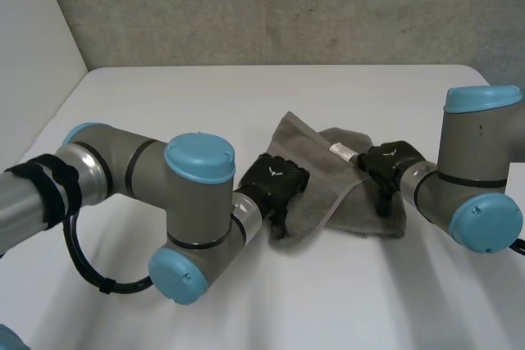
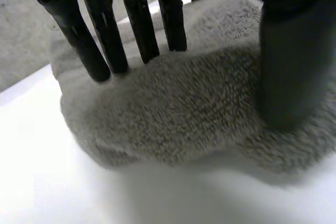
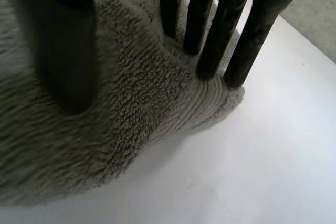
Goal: Fold the towel.
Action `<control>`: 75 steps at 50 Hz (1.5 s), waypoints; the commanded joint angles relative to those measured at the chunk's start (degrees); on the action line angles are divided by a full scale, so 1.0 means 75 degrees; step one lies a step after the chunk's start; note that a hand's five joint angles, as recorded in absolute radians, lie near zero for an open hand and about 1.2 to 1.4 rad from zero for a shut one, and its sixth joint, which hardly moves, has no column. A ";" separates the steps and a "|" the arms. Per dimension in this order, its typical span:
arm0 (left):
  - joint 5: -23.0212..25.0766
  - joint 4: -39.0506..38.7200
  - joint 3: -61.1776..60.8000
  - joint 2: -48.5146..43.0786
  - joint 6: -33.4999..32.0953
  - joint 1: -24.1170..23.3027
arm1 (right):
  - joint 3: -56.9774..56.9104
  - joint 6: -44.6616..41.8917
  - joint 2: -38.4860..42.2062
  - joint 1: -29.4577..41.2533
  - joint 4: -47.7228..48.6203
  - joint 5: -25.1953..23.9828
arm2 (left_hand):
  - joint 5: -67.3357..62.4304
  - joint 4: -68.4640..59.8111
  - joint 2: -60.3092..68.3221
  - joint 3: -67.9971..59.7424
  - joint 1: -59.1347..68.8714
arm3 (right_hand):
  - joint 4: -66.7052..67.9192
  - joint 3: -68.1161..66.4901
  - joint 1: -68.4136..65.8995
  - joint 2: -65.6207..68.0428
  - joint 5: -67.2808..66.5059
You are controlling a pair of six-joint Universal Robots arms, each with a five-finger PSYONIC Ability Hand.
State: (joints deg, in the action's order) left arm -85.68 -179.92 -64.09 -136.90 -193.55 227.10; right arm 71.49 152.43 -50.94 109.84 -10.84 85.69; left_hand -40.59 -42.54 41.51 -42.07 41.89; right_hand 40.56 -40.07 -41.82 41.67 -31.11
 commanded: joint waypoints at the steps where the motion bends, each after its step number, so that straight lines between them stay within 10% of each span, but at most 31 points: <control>1: -0.0084 0.0037 -0.0161 0.0147 0.0061 -0.0011 | 0.0265 0.0043 -0.0145 -0.0091 0.0074 -0.0046 | -0.3598 -0.4671 0.4809 -0.4735 0.4758 | 0.5199 -0.5265 -0.5032 0.5052 -0.5127; 10: -0.0939 -0.0069 -0.0993 0.1694 0.0260 0.0142 | 0.1318 0.0113 -0.1771 -0.0196 0.0062 -0.0900 | -0.3921 -0.4994 0.5132 -0.5058 0.5081 | 0.5258 -0.5324 -0.5091 0.5111 -0.5186; 24: -0.1221 -0.0456 -0.3829 0.5011 0.3026 0.1196 | 0.1626 0.0382 -0.4456 -0.0196 -0.0031 -0.1569 | -0.3921 -0.4994 0.5132 -0.5058 0.5081 | 0.5258 -0.5324 -0.5091 0.5111 -0.5186; 36: -0.0999 -0.0841 -0.5328 0.6382 0.4689 0.2392 | 0.0816 0.0582 -0.4048 -0.0079 -0.0641 -0.1628 | -0.3436 -0.4509 0.4646 -0.4572 0.4596 | 0.5258 -0.5324 -0.5091 0.5111 -0.5186; 47: 0.0290 -0.0668 -0.5774 0.4848 0.4655 0.2299 | 0.0394 -0.0824 -0.1786 0.0648 -0.1543 -0.1476 | 0.1318 0.0244 -0.0107 0.0181 -0.0158 | 0.4818 -0.4884 -0.4650 0.4670 -0.4745; 55: 0.0326 -0.0303 -0.5962 0.4986 0.3756 0.2322 | 0.0148 -0.1785 -0.1645 0.0636 -0.2680 -0.1370 | 0.4502 0.3428 -0.3291 0.3365 -0.3342 | -0.1260 0.1195 0.1428 -0.1408 0.1333; 75: 0.1111 -0.0854 -0.4579 0.5081 0.1631 0.2239 | 0.0687 -0.0708 -0.2794 0.0671 -0.1240 -0.1581 | 0.4486 0.3413 -0.3276 0.3350 -0.3326 | -0.3279 0.3214 0.3447 -0.3427 0.3352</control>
State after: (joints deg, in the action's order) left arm -80.83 -186.28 -102.01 -94.98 -178.65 244.72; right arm 75.42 144.49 -71.94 114.55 -25.48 74.08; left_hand -17.43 -19.01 18.63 -18.30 19.28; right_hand 17.88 -19.33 -18.43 19.84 -5.64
